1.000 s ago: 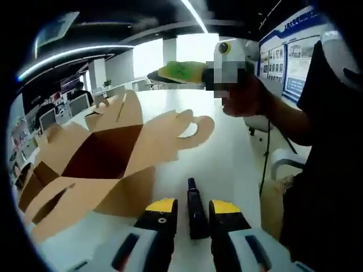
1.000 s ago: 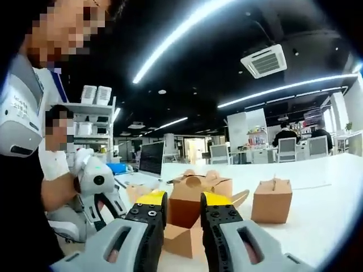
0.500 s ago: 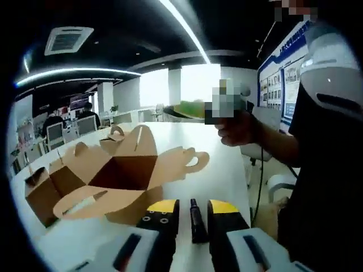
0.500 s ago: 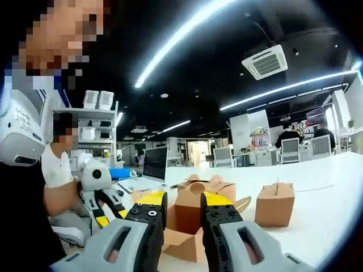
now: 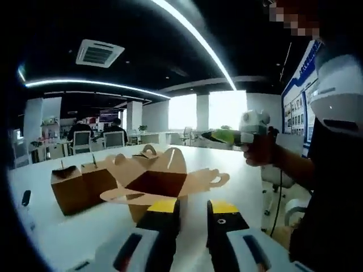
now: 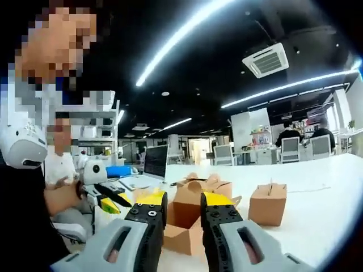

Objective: Pick up one paper box from the group, open the paper box, and remove the item inside

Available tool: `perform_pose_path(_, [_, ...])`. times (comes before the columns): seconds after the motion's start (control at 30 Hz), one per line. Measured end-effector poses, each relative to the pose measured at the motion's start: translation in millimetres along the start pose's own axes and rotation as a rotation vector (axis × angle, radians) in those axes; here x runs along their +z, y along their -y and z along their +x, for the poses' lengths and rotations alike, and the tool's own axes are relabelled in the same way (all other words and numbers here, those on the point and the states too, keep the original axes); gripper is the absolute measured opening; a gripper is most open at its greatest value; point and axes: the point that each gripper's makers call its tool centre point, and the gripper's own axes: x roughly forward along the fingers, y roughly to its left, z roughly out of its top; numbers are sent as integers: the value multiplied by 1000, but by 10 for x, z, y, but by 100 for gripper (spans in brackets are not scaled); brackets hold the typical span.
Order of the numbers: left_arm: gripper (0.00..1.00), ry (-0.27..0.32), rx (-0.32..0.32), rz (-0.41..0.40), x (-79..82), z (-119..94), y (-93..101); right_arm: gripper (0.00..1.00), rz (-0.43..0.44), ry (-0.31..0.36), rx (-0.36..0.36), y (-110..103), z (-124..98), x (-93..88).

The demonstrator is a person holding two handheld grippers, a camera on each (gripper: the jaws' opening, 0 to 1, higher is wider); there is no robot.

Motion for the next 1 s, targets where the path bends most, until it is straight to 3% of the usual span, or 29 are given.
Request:
perform_pose_path(0.13, [22,23,78,7,53,-81,-128,25,12,-6,-20,76,-52,-13])
perform_pose_path(0.3, [22,57,118,-32,117,-94,-190,25,2,-20,-18,80,-99,-37])
perform_pose_path(0.5, [22,94,129,-47,241,-60,-167,25,-6,-53,17,51,-152,-91])
perform_pose_path(0.6, [27,118,136,-37,302,-39,-162,25,-19,-60,6,88,-180,-95])
perform_pose_path(1.0, [29,159,199,-61,359,-84,-265,29,-60,-70,52,42,-297,-76])
